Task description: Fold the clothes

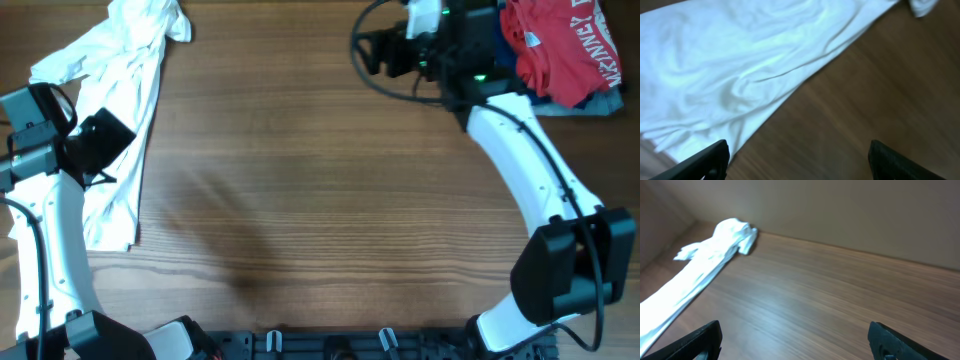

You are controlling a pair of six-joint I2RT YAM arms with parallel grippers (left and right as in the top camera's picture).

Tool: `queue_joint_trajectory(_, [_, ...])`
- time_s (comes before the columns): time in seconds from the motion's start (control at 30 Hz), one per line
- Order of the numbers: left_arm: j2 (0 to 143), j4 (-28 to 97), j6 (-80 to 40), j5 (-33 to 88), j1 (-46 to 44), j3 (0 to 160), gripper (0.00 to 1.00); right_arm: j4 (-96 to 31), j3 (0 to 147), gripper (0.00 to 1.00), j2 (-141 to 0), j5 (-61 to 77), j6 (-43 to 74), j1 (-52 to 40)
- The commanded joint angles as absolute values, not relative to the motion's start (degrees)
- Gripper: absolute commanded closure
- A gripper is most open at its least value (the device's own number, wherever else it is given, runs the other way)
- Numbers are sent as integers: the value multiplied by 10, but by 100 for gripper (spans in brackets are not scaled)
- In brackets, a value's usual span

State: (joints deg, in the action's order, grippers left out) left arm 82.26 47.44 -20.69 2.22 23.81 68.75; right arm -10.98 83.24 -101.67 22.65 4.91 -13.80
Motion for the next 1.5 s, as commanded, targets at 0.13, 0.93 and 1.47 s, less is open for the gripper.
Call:
queue_joint_trajectory(0.13, [873, 553, -279, -88, 286, 693, 14, -108, 847, 6, -1071, 201, 47, -174])
queue_joint_trajectory(0.93, [1009, 348, -229, -100, 506, 693, 6, -162, 847, 7, -1073, 211, 46, -185])
queue_joint_trajectory(1.47, [1096, 251, -124, -99, 506, 693, 6, -190, 847, 6, -1074, 203, 45, -185])
